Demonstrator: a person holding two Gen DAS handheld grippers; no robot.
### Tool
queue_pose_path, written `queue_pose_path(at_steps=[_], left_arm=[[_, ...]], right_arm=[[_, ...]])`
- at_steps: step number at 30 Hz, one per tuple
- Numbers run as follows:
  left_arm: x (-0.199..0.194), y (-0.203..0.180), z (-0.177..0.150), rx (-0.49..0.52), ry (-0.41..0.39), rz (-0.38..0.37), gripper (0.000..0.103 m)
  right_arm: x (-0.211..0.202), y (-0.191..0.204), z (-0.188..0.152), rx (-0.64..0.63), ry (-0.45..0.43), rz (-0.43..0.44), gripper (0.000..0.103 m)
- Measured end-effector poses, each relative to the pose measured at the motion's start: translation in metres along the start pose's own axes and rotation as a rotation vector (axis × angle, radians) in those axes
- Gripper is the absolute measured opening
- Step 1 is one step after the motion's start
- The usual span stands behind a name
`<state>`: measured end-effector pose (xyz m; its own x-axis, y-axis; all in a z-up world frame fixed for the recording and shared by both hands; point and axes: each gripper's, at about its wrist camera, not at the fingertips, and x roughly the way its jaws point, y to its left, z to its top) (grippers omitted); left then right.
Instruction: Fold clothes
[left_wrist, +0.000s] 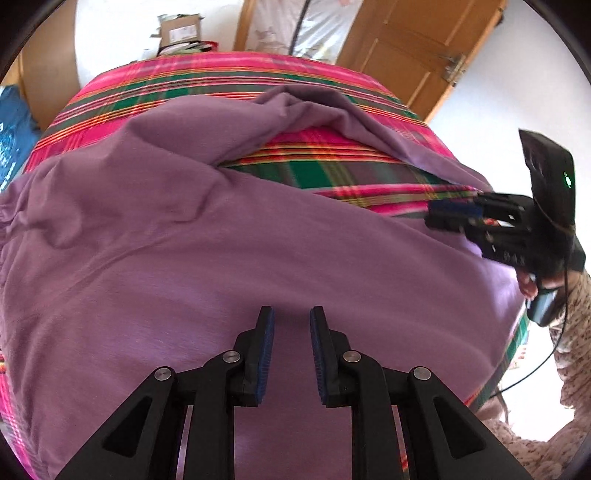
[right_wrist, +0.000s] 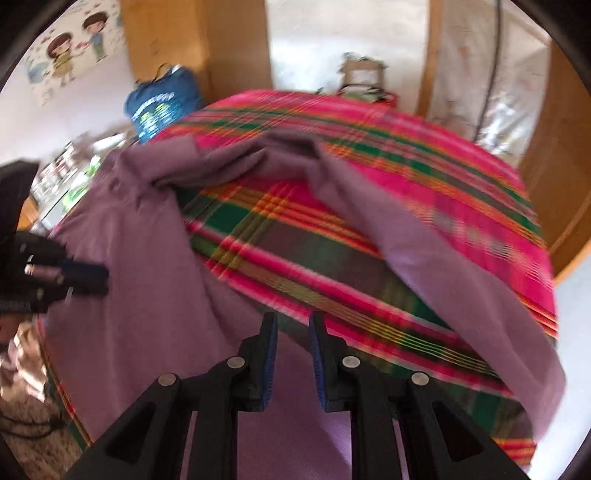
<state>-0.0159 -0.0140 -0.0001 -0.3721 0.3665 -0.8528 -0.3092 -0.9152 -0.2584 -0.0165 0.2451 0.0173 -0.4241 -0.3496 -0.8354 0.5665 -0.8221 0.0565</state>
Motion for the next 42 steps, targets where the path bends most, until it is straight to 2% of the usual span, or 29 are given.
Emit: queue_pose_path(at_steps=[2,5,14,15,17,22,23,25,26,28,31,33,35,39,42], left_arm=[[0.002,0.006,0.004,-0.010,0.003,0.012,0.021],[0.002,0.012,0.009,-0.029,0.004,0.002,0.021],[0.005,0.021,0.016,-0.054,-0.003,-0.001,0.021],[0.005,0.022,0.016,-0.060,-0.004,-0.002,0.021],[0.004,0.022,0.015,-0.067,-0.003,-0.001,0.021],[0.004,0.024,0.013,-0.065,-0.002,-0.006,0.021],[0.004,0.025,0.013,-0.066,-0.001,-0.008,0.021],[0.003,0.026,0.012,-0.070,-0.003,-0.016,0.021],[0.003,0.027,0.012,-0.072,-0.003,-0.020,0.021],[0.002,0.028,0.012,-0.072,-0.001,-0.024,0.021],[-0.003,0.032,0.016,-0.080,-0.025,-0.002,0.021],[-0.006,0.035,0.019,-0.084,-0.041,0.013,0.021],[-0.011,0.042,0.023,-0.112,-0.062,-0.003,0.021],[-0.012,0.056,0.035,-0.140,-0.053,0.017,0.021],[-0.012,0.065,0.042,-0.174,-0.055,0.050,0.021]], right_arm=[[0.004,0.005,0.001,-0.030,0.019,0.023,0.023],[0.011,0.014,0.000,-0.088,0.050,0.008,0.024],[0.019,0.034,0.006,-0.142,0.059,0.017,0.024],[0.019,0.036,0.006,-0.145,0.060,0.024,0.022],[0.021,0.036,0.009,-0.145,0.052,0.026,0.007],[0.020,0.019,0.022,-0.039,-0.002,-0.006,0.005],[0.020,0.013,0.024,-0.004,-0.012,-0.013,0.001],[0.020,0.004,0.026,0.029,-0.024,-0.105,0.000],[0.020,-0.004,0.027,0.058,-0.021,-0.105,0.000],[0.017,-0.017,0.025,0.129,-0.031,-0.049,0.000],[0.014,-0.018,0.026,0.124,-0.045,0.000,0.002],[0.019,-0.012,0.031,0.120,-0.026,0.071,0.003],[0.025,-0.005,0.036,0.115,-0.006,0.142,0.003],[0.039,0.016,0.046,0.027,0.030,0.130,0.004],[0.044,0.010,0.055,0.040,0.033,0.092,0.009]])
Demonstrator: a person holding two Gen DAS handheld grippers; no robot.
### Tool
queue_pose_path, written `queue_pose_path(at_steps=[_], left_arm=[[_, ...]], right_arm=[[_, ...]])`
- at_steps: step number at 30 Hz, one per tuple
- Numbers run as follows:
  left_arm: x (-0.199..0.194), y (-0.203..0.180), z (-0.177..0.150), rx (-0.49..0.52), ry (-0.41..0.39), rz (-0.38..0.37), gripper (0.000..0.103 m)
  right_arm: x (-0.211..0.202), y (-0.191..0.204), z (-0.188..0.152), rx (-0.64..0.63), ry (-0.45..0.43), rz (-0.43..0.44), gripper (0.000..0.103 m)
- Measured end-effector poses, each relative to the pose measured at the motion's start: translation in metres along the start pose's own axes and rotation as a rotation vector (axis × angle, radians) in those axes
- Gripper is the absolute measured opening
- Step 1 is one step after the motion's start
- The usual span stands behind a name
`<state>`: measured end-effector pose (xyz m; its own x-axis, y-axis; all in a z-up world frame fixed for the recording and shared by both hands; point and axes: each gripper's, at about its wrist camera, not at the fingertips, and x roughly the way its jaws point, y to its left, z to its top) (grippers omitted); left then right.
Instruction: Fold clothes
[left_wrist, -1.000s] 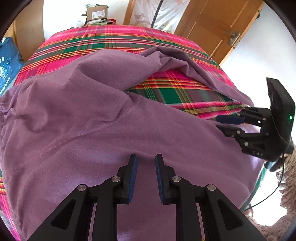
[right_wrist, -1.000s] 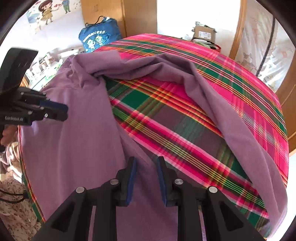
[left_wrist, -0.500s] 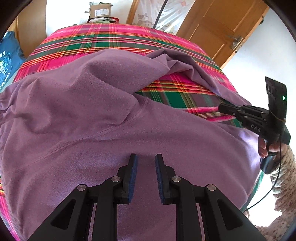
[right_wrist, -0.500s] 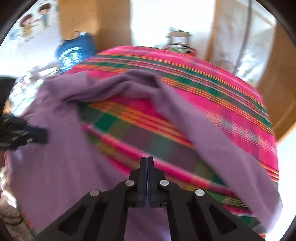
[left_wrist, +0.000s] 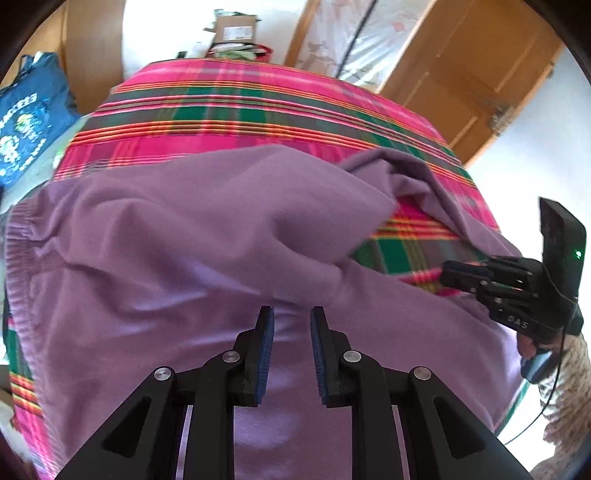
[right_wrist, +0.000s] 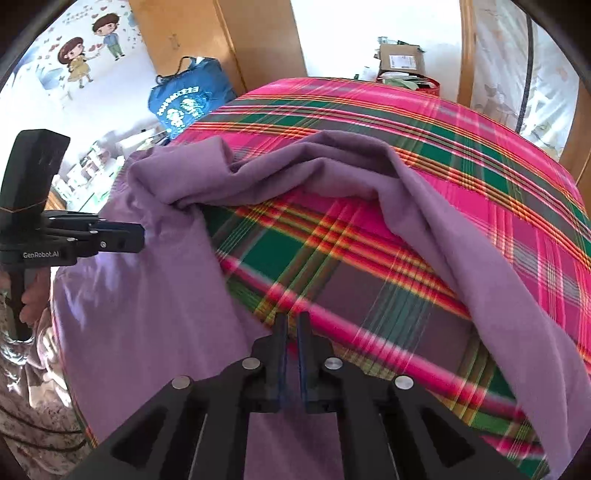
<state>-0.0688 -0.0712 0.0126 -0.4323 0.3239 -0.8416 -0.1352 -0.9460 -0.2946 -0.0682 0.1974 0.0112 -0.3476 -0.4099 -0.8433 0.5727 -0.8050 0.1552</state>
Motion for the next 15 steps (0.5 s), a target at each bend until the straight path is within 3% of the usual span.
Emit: queue_pose_path(at_steps=[2,5,11,15], left_arm=[[-0.004,0.007,0.004,-0.026,-0.020,-0.005,0.023],[-0.009,0.018,0.014,-0.047,-0.025,0.016,0.036],[-0.027,0.027,0.035,0.038,-0.046,0.081,0.036],[-0.042,0.050,0.056,0.033,-0.045,0.120,0.036]], right_arm=[[-0.002,-0.006,0.004,0.011,-0.010,-0.031,0.015],[-0.010,-0.014,0.010,0.016,-0.040,-0.075,0.025],[-0.025,-0.026,0.033,0.004,-0.106,-0.147,0.025],[-0.031,-0.018,0.062,-0.078,-0.153,-0.205,0.025]])
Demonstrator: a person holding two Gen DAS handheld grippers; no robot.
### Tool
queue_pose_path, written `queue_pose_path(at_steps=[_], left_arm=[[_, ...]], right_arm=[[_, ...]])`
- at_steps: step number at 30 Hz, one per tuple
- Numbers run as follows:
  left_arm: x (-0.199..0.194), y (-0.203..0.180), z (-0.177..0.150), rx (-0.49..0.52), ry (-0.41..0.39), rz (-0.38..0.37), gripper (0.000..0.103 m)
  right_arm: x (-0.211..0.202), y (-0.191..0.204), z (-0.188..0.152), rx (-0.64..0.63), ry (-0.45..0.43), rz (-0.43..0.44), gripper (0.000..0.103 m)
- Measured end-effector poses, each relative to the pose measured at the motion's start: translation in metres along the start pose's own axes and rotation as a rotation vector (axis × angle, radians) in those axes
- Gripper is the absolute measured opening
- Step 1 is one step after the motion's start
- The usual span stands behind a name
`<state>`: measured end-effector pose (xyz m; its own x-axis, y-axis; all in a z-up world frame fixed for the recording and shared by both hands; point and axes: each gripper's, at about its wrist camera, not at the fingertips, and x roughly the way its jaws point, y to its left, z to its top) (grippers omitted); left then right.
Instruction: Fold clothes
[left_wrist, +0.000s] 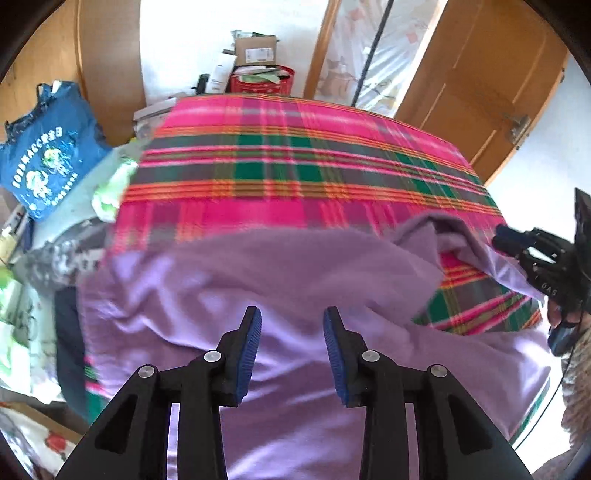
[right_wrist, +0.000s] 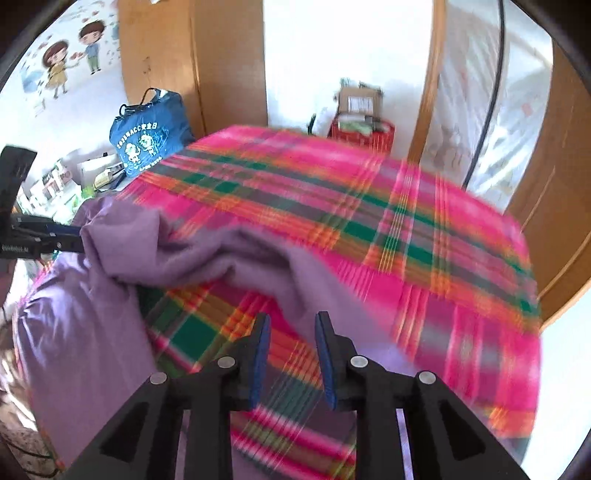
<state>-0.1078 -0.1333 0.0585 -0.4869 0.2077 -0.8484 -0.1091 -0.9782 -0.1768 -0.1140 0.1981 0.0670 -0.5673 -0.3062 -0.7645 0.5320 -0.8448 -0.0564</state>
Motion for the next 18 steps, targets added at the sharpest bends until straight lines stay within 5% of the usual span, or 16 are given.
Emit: queue_pose_path(at_steps=[3,11,18], left_arm=[[-0.003,0.035,0.016,-0.088,0.017,0.049,0.036],[-0.040,0.087,0.020,-0.231,0.022,0.039,0.036],[-0.100,0.071,0.024,-0.158,-0.066,0.040,0.036]], right_arm=[[0.002,0.004,0.023,-0.049,-0.041,-0.034,0.025],[-0.021,0.015,0.065,-0.062,-0.148,-0.022,0.025],[-0.089,0.010,0.094,0.036,-0.246,-0.006,0.025]])
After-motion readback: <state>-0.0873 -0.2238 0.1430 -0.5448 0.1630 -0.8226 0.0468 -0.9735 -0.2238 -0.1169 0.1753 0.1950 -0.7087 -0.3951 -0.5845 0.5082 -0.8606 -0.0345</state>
